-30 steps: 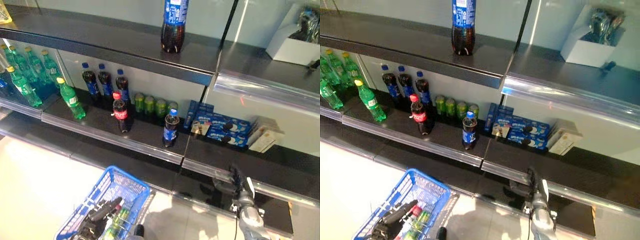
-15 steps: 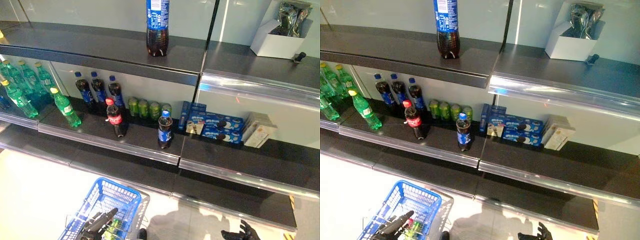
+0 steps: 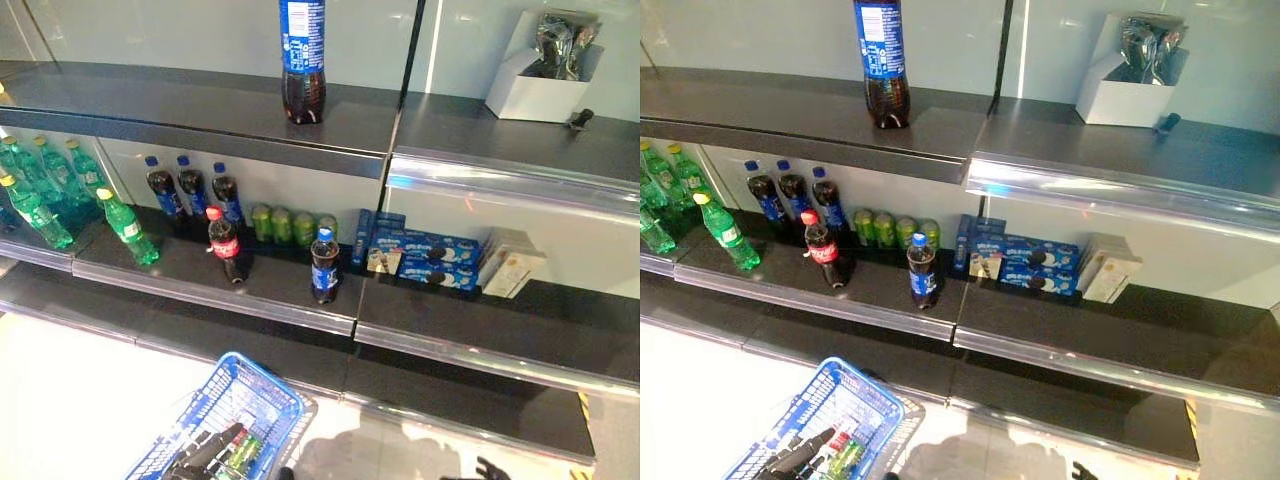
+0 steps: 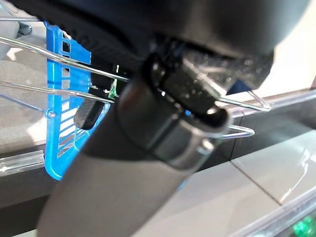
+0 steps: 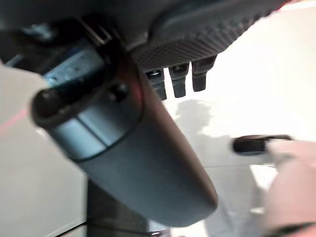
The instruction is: Pick up the drink and place into the basket.
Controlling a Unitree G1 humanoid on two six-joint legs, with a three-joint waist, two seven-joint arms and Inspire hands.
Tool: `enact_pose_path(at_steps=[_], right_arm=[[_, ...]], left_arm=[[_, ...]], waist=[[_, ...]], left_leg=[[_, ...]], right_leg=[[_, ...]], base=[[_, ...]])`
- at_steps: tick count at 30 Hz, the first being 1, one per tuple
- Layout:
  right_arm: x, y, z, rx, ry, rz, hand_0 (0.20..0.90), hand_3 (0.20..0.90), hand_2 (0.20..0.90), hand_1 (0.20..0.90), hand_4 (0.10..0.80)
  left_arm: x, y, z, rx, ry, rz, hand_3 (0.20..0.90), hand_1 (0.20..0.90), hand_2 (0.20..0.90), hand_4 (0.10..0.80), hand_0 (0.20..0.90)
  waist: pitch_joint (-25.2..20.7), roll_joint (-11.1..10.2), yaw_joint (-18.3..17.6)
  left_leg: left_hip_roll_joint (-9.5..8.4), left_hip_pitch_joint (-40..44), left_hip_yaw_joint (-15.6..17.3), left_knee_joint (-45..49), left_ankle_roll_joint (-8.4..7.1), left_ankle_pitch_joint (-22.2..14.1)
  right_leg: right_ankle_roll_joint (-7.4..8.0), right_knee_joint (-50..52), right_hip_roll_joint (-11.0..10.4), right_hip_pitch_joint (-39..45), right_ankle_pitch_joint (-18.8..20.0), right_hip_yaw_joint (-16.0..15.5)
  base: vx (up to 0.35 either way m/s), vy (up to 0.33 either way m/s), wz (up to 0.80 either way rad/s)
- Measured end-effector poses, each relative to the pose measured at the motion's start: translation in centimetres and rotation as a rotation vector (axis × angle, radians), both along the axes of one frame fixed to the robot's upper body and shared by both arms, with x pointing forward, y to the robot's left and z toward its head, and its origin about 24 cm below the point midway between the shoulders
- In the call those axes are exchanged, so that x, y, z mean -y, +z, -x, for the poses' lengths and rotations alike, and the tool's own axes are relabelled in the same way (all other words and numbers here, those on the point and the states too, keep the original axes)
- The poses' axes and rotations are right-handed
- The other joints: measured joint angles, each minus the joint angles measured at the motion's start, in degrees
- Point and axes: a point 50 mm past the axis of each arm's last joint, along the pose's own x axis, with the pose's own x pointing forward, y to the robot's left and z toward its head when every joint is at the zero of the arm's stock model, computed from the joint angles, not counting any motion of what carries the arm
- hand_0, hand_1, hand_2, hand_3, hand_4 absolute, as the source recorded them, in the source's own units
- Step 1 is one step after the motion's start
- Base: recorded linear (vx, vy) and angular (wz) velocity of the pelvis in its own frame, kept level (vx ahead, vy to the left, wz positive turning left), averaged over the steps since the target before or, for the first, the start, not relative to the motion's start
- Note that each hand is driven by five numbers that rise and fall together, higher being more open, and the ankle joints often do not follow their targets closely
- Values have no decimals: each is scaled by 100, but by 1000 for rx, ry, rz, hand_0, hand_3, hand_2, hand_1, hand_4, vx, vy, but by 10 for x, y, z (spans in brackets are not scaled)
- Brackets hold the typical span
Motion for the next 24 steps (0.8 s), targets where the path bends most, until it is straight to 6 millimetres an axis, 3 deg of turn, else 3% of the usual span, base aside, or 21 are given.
enact_pose_path(at_steps=[5,15,20,21,23,24], right_arm=[[-1,-3,12,-75,-10,-31,900,900,900,900,800],[-4,-3,9,-84,50,-56,900,900,900,900,800],[-3,-2,-6,-79,158,-48,900,900,900,900,800],[-1,0,-10,-73,167,-41,900,900,900,900,800],[3,3,-23,-43,190,-24,900,900,900,900,800],[1,5,-33,-7,206,-23,900,900,900,900,800]], left_arm=[[0,-5,5,-56,-9,-6,200,300,300,100,300],[2,-6,8,-68,-2,1,200,300,300,100,300],[6,-8,7,-64,4,11,200,300,300,100,300],[8,-7,-1,-43,5,18,200,300,300,100,300],[19,-8,-8,-15,-4,42,200,300,300,100,300],[22,-3,-30,49,-26,39,200,300,300,100,300]], waist=[[-20,36,-17],[-97,152,188],[-14,284,241],[41,345,268],[241,573,419],[514,655,354]], left_leg=[[68,57,4,0,-43,-22],[102,48,-77,5,-59,-7],[174,-103,-480,170,-209,116],[209,-159,-517,196,-236,137],[291,-446,-613,409,-373,213],[387,-690,-392,244,-1069,639]], right_leg=[[-32,-1,71,53,-17,9],[-49,1,133,82,-49,-27],[-88,678,213,-102,-467,-320],[-145,805,236,-181,-561,-314],[-265,1241,441,-395,-758,-315],[-571,1437,700,-498,-971,-329]], base=[[23,-30,-2],[-10,-70,4],[-92,-120,35],[-168,-99,41],[-216,-107,71],[-171,-59,157]])
